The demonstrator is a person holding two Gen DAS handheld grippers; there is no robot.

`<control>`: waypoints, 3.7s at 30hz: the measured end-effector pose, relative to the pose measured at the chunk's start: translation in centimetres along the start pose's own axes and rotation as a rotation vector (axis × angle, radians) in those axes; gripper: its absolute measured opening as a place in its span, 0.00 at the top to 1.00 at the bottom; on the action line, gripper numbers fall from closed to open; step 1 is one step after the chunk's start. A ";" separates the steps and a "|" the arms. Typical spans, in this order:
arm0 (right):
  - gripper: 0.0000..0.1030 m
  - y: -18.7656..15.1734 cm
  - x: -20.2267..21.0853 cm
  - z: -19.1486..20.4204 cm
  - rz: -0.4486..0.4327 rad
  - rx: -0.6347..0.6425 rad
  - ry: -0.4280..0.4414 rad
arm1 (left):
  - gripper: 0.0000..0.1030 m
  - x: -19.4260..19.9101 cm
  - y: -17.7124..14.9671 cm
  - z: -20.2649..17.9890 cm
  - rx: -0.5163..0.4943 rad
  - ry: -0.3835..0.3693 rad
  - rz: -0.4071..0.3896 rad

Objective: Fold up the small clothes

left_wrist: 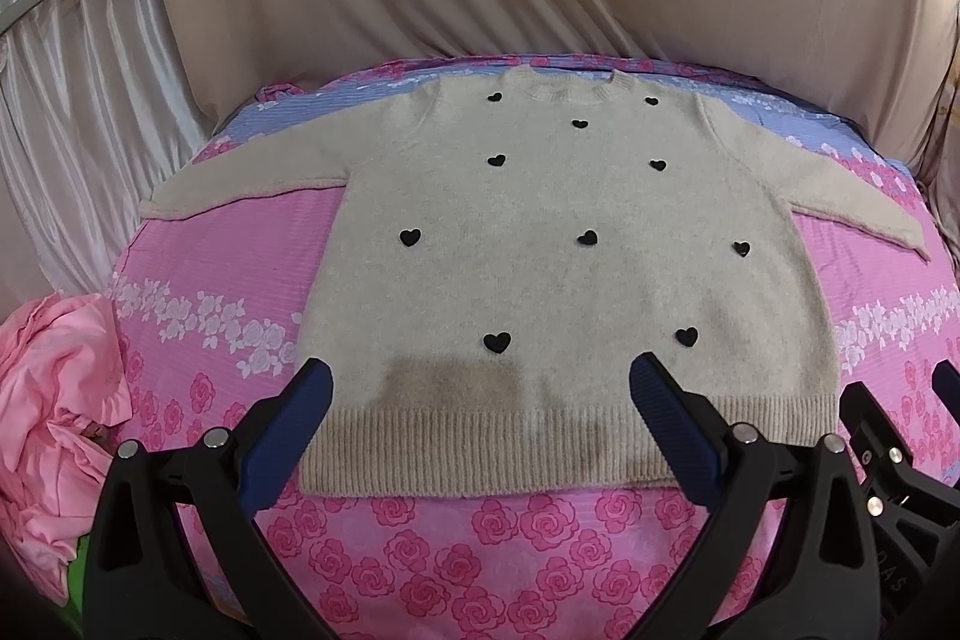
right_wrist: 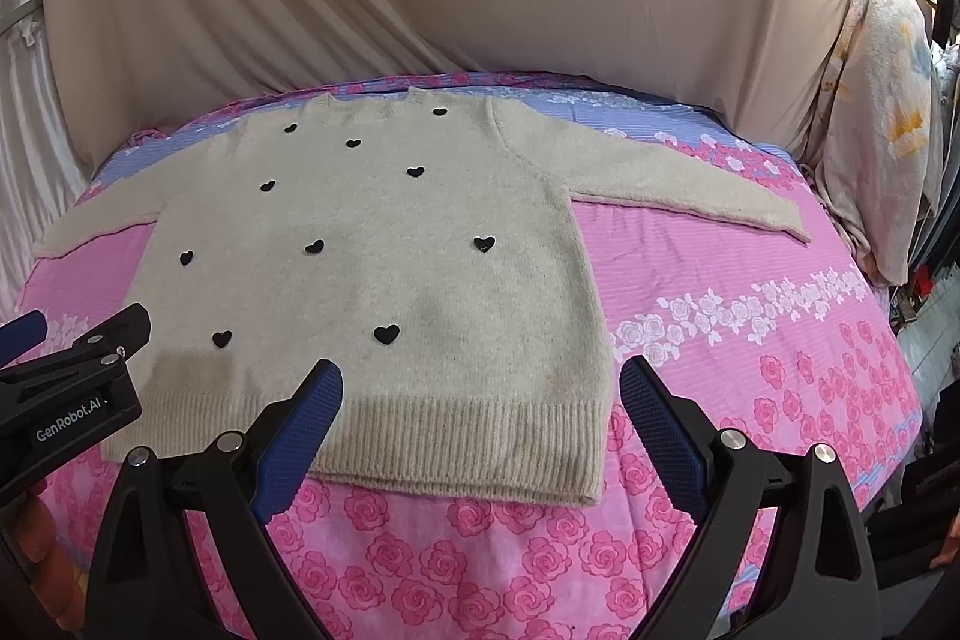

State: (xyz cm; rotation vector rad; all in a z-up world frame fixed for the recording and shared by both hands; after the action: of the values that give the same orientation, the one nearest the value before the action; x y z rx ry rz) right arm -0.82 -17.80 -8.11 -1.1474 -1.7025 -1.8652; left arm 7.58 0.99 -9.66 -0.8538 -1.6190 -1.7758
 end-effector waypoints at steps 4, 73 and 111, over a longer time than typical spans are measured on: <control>0.11 0.0 0.0 0.0 0.004 0.003 0.001 | 0.06 -0.1 0.0 -0.1 0.001 -0.002 0.005; 0.11 -0.7 -4.4 -2.8 0.132 -0.113 0.048 | 0.06 -2.0 0.8 -0.9 0.003 -0.024 0.044; 0.90 23.8 -23.1 -30.8 -0.028 -0.554 0.304 | 0.05 -5.4 3.1 -6.6 0.284 0.052 0.138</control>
State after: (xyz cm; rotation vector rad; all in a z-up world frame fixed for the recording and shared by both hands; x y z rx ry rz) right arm 20.78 -57.60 -8.32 -0.9496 -1.0710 -2.4674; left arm 12.87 -5.83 -12.36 -0.7599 -1.6849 -1.4196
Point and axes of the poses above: each gripper's, at about its wrist camera, not at the fingertips, and x roughly against the way its jaws point, z to its left, y to its top, the point moved 10 cm from there along -x, roughly the way its jaws point, and after that the axes turned 2 degrees about x, right-handed, at the moved point
